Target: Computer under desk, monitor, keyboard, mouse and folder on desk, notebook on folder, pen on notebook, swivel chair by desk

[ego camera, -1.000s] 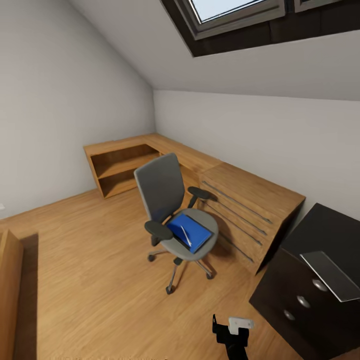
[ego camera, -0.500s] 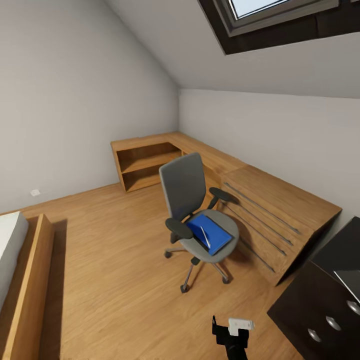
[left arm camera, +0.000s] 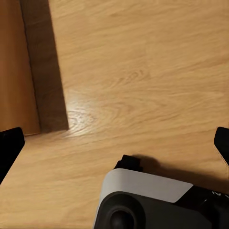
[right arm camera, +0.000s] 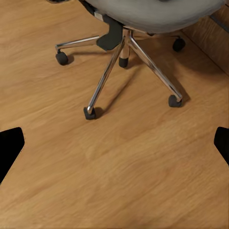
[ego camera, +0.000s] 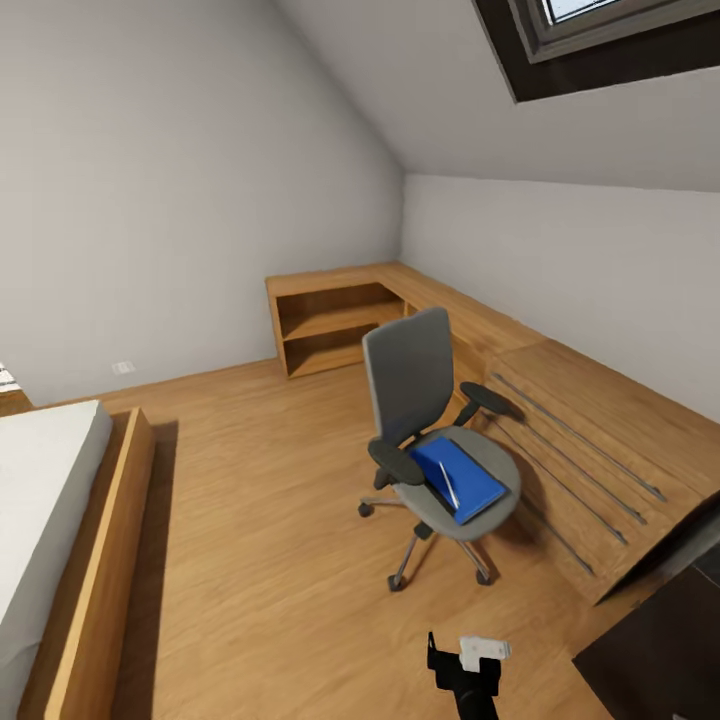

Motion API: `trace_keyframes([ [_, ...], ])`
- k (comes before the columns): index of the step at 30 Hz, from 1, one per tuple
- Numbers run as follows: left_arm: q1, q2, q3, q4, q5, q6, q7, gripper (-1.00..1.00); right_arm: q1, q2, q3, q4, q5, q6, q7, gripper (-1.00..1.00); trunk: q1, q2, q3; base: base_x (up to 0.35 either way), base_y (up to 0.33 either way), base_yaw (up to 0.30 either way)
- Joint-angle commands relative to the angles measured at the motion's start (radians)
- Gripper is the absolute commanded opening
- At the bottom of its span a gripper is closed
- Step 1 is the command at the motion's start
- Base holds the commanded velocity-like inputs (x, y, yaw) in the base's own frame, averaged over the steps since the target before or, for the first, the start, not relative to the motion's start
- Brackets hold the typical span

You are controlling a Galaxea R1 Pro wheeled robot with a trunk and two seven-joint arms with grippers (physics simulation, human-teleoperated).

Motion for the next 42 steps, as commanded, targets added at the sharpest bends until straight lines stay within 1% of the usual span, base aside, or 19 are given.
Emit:
trace_keyframes([
  [1, -0.001, 0.001, -0.006, 0.001, 0.01, -0.005, 0.007, 1.0, -0.001, -0.003, 0.008, 0.002, -0.003, -0.003, -0.004, 1.0, 0.0, -0.001, -0.001, 0.279, 0.0, 0.07],
  [7, -0.001, 0.001, -0.007, 0.0, 0.01, -0.005, 0.006, 1.0, 0.0, -0.013, 0.007, 0.002, -0.004, -0.001, -0.002, 1.0, 0.0, -0.001, -0.002, 0.164, 0.0, 0.021],
  [13, -0.001, 0.001, -0.007, -0.008, 0.011, -0.013, 0.006, 1.0, 0.0, -0.014, 0.007, 0.002, -0.008, -0.009, -0.002, 1.0, 0.0, -0.001, -0.002, 0.012, 0.0, 0.001],
  [15, -0.001, 0.0, -0.007, -0.01, 0.011, -0.085, 0.004, 1.0, 0.001, -0.014, 0.007, 0.001, -0.008, -0.011, -0.002, 1.0, 0.0, -0.001, -0.003, 0.001, 0.0, -0.016],
  [16, -0.001, 0.0, -0.007, -0.01, 0.011, -0.101, 0.004, 1.0, 0.001, -0.014, 0.007, 0.0, -0.008, -0.011, -0.002, 1.0, 0.0, -0.001, -0.003, 0.001, 0.0, -0.011],
  [17, -0.001, -0.001, -0.008, -0.011, 0.011, -0.146, 0.006, 1.0, 0.001, -0.014, 0.007, -0.002, -0.007, -0.013, -0.002, 1.0, 0.0, -0.001, -0.003, 0.0, 0.0, -0.006],
  [18, -0.001, -0.001, -0.008, -0.019, 0.01, -0.166, 0.007, 1.0, 0.001, -0.013, 0.007, -0.005, -0.005, -0.014, -0.003, 1.0, 0.0, -0.001, -0.003, 0.0, 0.0, -0.004],
  [19, -0.001, -0.002, -0.009, -0.119, 0.009, -0.174, 0.008, 1.0, 0.001, -0.012, 0.007, -0.021, -0.003, -0.024, -0.006, 1.0, 0.0, -0.001, -0.003, 0.0, 0.0, 0.0],
  [20, 0.0, -0.003, -0.01, -0.164, 0.009, -0.154, 0.008, 1.0, 0.001, -0.012, 0.006, -0.03, -0.004, -0.025, -0.009, 1.0, 0.0, -0.001, -0.003, 0.0, 0.0, 0.0],
  [22, 0.0, -0.003, -0.009, -0.281, 0.01, -0.05, 0.009, 1.0, -0.001, -0.014, 0.004, -0.07, -0.006, -0.024, -0.012, 1.0, 0.0, -0.001, -0.003, 0.0, 0.0, 0.0],
  [23, 0.0, -0.003, -0.009, -0.316, 0.011, -0.012, 0.009, 1.0, -0.001, -0.016, 0.004, -0.086, -0.007, -0.022, -0.013, 1.0, 0.0, -0.001, -0.003, 0.0, 0.0, 0.0],
  [24, -0.001, -0.003, -0.007, -0.43, 0.012, 0.117, 0.01, 1.0, -0.002, -0.027, 0.003, -0.144, -0.007, -0.007, -0.019, 1.0, 0.0, -0.001, -0.003, 0.0, 0.0, 0.0],
  [25, -0.001, -0.004, -0.007, -0.469, 0.012, 0.161, 0.01, 1.0, -0.003, -0.031, 0.003, -0.166, -0.007, 0.005, -0.024, 1.0, 0.0, -0.001, -0.003, 0.0, 0.0, 0.0],
  [26, -0.001, -0.005, -0.007, -0.547, 0.013, 0.25, 0.011, 1.0, -0.004, -0.044, 0.003, -0.214, -0.008, 0.047, -0.036, 1.0, 0.0, -0.001, -0.003, 0.0, 0.0, 0.0],
  [27, -0.001, -0.006, -0.007, -0.586, 0.013, 0.292, 0.012, 1.0, -0.005, -0.051, 0.003, -0.241, -0.008, 0.078, -0.042, 1.0, 0.0, -0.001, -0.003, 0.0, 0.0, 0.0],
  [29, 0.0, -0.015, -0.007, -0.728, 0.02, 0.428, 0.014, 1.0, -0.009, -0.093, 0.002, -0.364, -0.008, 0.256, -0.062, 1.0, 0.0, -0.001, -0.003, 0.0, 0.0, 0.0],
  [30, 0.0, -0.043, -0.004, -0.845, 0.041, 0.528, 0.013, 1.0, -0.027, -0.151, -0.023, -0.532, -0.009, 0.551, -0.072, 1.0, 0.0, -0.001, -0.003, 0.0, 0.0, 0.0],
  [34, 0.0, -0.047, -0.003, -0.863, 0.045, 0.534, 0.013, 1.0, -0.033, -0.163, -0.051, -0.515, -0.005, 0.612, -0.071, 1.0, 0.0, -0.001, -0.003, 0.0, 0.0, 0.0],
  [42, -0.001, -0.047, -0.006, -0.865, 0.043, 0.526, 0.011, 1.0, -0.036, -0.171, -0.062, -0.477, -0.001, 0.631, -0.071, 1.0, 0.0, -0.001, -0.003, 0.157, -0.006, 0.0],
])
